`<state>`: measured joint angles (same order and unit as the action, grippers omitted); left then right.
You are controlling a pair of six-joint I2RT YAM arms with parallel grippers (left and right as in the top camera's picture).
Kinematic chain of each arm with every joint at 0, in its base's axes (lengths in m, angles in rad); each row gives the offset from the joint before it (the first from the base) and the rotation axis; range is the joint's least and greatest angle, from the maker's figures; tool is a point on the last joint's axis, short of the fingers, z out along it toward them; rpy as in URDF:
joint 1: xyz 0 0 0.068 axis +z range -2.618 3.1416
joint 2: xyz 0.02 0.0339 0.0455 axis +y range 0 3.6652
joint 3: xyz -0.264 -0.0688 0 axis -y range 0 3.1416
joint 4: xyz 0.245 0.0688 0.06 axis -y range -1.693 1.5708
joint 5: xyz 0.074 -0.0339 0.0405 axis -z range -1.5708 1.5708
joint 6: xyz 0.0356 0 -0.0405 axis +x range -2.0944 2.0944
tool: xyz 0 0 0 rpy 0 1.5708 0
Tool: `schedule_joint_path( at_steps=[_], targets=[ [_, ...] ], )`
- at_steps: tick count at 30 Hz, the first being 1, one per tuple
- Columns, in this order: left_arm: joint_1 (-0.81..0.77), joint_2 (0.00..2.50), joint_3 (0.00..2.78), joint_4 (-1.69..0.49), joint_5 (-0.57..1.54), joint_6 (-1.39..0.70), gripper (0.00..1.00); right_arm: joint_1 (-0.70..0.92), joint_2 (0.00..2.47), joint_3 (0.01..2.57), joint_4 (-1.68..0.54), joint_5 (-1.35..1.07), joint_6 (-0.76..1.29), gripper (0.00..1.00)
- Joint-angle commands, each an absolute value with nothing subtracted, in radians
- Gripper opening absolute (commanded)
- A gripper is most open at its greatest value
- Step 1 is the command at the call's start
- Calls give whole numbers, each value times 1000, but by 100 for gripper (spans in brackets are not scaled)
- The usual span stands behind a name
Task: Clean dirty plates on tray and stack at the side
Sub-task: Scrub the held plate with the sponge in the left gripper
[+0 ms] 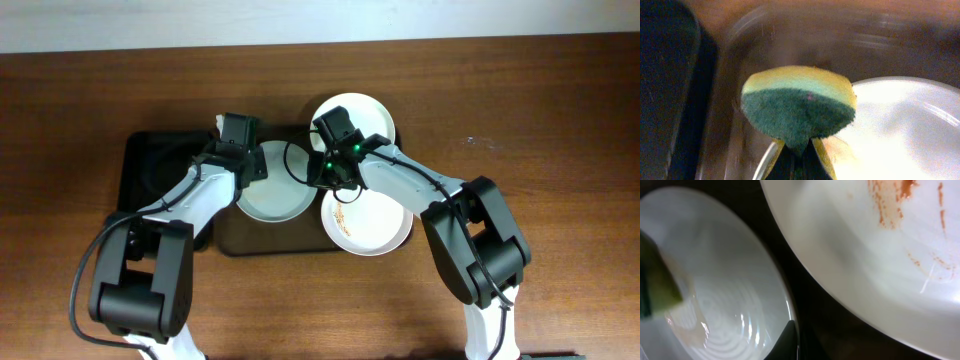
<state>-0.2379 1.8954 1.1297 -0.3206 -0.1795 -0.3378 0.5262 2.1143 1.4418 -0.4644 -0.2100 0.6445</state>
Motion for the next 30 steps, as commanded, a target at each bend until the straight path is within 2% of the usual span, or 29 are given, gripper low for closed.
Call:
schedule_joint_path(
  at_steps=[1, 6, 8, 14, 19, 22, 25, 30],
  targets=[
    [-236, 1902, 1113, -452, 137, -221, 1, 530, 2128, 1446, -467, -191, 645, 4],
    [-236, 1902, 1169, -563, 402, -111, 1, 530, 2128, 1446, -467, -199, 645, 4],
    [-236, 1902, 1222, -590, 410, -93, 1, 530, 2128, 1446, -467, -200, 645, 4],
    [-233, 1904, 1261, -564, 123, -89, 1, 530, 2128, 1446, -467, -202, 645, 4],
    [-233, 1958, 1245, -543, 80, -94, 1, 530, 2128, 1446, -464, -202, 645, 4],
    [-233, 2011, 1245, -582, -186, -286, 1, 530, 2128, 1446, -464, -202, 645, 4],
    [-233, 2006, 1276, -605, -211, -308, 1, 530, 2128, 1446, -464, -202, 645, 4],
    [-254, 2006, 1466, -775, -337, -373, 1, 530, 2128, 1446, -464, -202, 645, 4]
  ],
)
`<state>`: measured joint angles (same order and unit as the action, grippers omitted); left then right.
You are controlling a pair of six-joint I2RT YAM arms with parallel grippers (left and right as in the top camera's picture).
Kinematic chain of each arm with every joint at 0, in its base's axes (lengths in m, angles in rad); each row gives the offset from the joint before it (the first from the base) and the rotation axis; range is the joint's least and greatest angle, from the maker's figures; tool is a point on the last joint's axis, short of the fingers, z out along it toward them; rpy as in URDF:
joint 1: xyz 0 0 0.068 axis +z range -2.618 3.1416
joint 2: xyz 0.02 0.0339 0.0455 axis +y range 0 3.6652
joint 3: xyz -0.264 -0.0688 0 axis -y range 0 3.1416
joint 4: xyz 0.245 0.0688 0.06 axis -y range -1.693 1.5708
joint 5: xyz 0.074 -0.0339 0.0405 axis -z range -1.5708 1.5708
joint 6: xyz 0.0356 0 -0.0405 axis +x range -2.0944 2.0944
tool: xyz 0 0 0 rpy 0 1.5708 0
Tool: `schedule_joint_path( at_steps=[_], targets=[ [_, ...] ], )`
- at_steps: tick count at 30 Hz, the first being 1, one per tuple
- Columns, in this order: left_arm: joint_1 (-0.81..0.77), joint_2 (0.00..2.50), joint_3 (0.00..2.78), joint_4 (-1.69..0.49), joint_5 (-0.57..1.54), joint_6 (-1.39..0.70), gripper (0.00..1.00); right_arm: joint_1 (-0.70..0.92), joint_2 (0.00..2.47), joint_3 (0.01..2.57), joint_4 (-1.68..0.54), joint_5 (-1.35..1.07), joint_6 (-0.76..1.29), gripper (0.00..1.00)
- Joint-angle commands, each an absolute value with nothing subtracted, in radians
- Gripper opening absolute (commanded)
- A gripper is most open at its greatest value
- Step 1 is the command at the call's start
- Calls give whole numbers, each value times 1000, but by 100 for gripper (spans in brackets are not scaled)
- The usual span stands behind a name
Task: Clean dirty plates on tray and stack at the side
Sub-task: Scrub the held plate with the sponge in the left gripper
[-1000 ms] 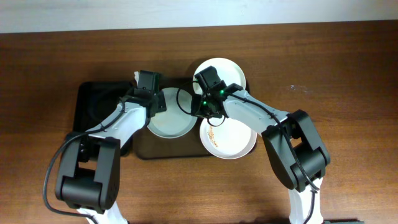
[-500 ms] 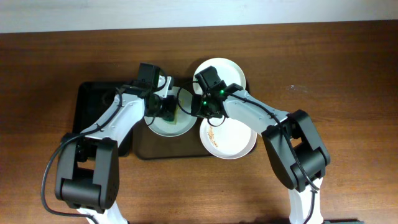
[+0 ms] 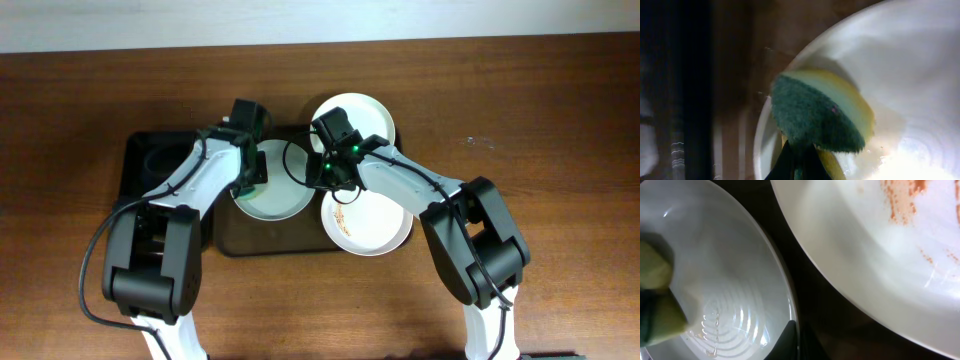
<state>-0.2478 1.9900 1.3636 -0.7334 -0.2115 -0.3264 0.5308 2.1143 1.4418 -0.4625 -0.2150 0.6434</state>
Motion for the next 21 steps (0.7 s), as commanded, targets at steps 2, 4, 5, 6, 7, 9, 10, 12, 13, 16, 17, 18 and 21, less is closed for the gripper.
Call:
schedule_joint_path(
  at_steps=[2, 4, 5, 6, 7, 9, 10, 12, 13, 16, 17, 18, 21],
  targets=[
    [-274, 2006, 1488, -801, -282, -363, 1, 530, 2128, 1446, -464, -202, 645, 4],
    [-287, 2011, 1486, -816, -121, -284, 1, 530, 2128, 1446, -464, -202, 645, 4],
    [-295, 2016, 1486, -830, -30, -241, 1, 530, 2128, 1446, -464, -202, 645, 4],
    [-302, 2025, 1486, -834, 31, -209, 1, 530, 2128, 1446, -464, -202, 645, 4],
    [-307, 2037, 1486, -834, 55, -191, 1, 530, 2128, 1446, -463, -202, 645, 4],
    [-308, 2064, 1485, -830, 61, -192, 1, 530, 2128, 1446, -464, -202, 645, 4],
    [-308, 2082, 1485, -824, 66, -192, 1, 530, 2128, 1446, -464, -202, 645, 4],
    [-308, 2115, 1485, -823, 75, -192, 1, 530, 2128, 1446, -464, -203, 645, 4],
    [-305, 2145, 1485, -822, 68, -193, 1, 530, 2128, 1446, -464, -206, 645, 4],
    [-280, 2179, 1485, -820, -75, -275, 1, 530, 2128, 1446, -464, -206, 645, 4],
    [-265, 2180, 1486, -820, -148, -301, 1, 530, 2128, 1446, -464, -206, 645, 4],
    [-252, 2180, 1487, -820, -191, -303, 1, 530, 2128, 1446, -464, -206, 645, 4],
    [-235, 2180, 1489, -817, -343, -303, 1, 530, 2128, 1446, -463, -206, 645, 4]
  ],
)
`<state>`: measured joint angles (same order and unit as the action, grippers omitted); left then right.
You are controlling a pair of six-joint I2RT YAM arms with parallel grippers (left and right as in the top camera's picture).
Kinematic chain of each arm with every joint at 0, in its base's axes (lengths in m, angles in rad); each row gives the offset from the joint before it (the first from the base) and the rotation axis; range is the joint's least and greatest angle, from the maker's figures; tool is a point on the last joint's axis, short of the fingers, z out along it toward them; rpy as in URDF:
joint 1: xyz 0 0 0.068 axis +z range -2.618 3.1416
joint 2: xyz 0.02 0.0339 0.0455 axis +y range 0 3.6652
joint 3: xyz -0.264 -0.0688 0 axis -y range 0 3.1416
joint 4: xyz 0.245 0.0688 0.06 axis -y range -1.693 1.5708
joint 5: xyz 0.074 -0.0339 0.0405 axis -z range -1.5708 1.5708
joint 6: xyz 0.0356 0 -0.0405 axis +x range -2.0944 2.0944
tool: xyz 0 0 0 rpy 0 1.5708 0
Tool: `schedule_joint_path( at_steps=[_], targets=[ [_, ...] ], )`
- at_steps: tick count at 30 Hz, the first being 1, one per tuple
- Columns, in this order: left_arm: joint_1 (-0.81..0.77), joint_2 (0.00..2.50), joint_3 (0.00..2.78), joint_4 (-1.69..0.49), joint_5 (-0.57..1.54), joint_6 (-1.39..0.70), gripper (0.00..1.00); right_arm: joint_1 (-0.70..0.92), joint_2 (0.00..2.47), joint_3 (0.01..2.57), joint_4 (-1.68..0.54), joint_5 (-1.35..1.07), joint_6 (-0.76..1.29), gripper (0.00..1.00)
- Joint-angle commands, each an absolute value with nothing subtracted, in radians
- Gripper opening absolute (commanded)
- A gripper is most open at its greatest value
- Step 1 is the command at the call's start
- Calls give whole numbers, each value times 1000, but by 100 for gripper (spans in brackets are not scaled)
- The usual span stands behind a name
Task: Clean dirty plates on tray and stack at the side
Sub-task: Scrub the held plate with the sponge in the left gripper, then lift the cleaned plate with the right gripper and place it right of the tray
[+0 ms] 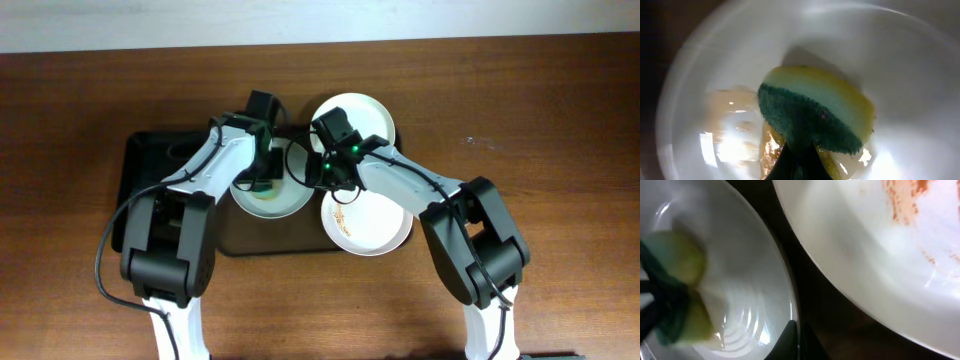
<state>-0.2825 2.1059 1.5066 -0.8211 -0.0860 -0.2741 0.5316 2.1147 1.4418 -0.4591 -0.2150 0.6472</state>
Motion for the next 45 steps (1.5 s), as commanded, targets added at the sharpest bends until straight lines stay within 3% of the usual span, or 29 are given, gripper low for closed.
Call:
schedule_joint_path(
  at_steps=[1, 7, 14, 20, 26, 28, 30, 33, 38, 42, 45],
  targets=[
    [-244, 2180, 1489, -814, -411, -302, 1, 530, 2128, 1446, -459, -206, 645, 4],
    [-329, 2180, 1512, -826, -632, -298, 1, 530, 2128, 1446, -461, -206, 644, 4],
    [-332, 2180, 2036, -1246, -410, -299, 1, 530, 2128, 1446, -466, -198, 635, 4],
    [-224, 2180, 2305, -1428, -144, -298, 1, 530, 2130, 1446, -469, -198, 621, 4],
    [-145, 2182, 2304, -1470, -86, -281, 1, 548, 2163, 1446, -422, -199, 622, 21],
    [-145, 2182, 2304, -1471, -85, -275, 1, 553, 2167, 1446, -417, -203, 622, 20],
    [-144, 2183, 2304, -1467, -85, -275, 1, 556, 2167, 1446, -408, -208, 622, 6],
    [-126, 2185, 2304, -1459, -47, -275, 1, 562, 2164, 1446, -419, -237, 622, 4],
    [-73, 2185, 2304, -1457, 71, -236, 1, 556, 2091, 1568, -604, -194, 516, 4],
    [-10, 2185, 2304, -1454, 225, -184, 1, 581, 2038, 1769, -894, 81, 413, 4],
    [17, 2185, 2304, -1439, 278, -176, 1, 620, 2029, 1830, -984, 270, 396, 4]
  ],
)
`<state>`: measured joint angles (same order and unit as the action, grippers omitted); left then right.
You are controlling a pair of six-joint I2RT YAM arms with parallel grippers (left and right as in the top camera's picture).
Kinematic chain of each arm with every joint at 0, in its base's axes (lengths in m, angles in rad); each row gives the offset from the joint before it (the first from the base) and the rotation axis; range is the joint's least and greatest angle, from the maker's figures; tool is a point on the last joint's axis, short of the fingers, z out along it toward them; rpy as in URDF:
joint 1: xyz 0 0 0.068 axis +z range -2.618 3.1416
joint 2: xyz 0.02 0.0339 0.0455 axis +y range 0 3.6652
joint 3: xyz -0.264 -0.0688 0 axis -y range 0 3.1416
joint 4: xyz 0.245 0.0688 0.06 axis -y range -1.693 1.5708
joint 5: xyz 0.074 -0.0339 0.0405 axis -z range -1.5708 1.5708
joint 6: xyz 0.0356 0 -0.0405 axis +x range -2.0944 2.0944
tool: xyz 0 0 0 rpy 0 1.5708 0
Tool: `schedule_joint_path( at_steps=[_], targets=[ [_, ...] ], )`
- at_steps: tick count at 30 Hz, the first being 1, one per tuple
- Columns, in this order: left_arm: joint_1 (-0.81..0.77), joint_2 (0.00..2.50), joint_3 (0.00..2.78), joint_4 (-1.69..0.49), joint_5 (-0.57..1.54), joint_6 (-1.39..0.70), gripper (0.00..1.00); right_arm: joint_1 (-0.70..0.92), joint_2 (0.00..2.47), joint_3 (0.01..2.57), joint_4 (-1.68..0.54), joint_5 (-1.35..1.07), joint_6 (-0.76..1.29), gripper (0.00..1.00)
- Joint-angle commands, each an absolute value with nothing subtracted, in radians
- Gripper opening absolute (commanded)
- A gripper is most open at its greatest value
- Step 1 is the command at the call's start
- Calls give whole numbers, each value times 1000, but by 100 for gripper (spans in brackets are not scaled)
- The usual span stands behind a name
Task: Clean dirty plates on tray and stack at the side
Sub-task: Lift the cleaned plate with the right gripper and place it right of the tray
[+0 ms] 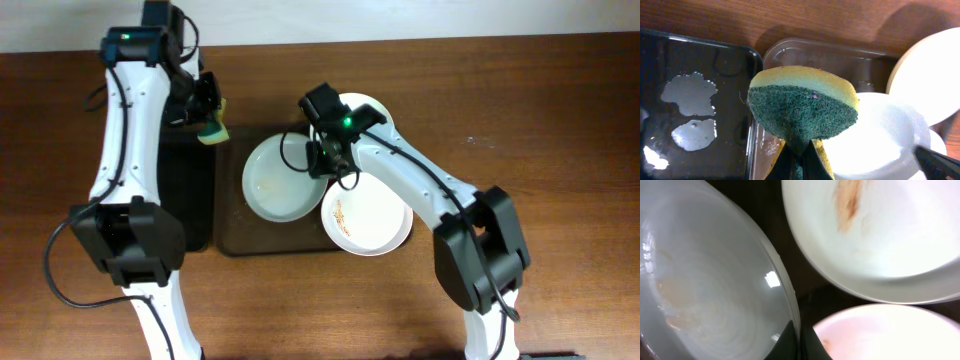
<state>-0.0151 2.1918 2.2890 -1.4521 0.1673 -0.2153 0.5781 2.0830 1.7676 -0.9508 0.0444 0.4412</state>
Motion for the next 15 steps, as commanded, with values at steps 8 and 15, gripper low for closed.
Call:
schedule_joint_path(
  at_steps=[8, 15],
  targets=[
    [23, 2185, 2304, -1425, 277, -162, 1, 888, 2024, 1840, -1115, 1065, 488, 4],
    [23, 2185, 2304, -1422, 266, -163, 1, 948, 2024, 1840, -1182, 1185, 593, 4]
  ],
)
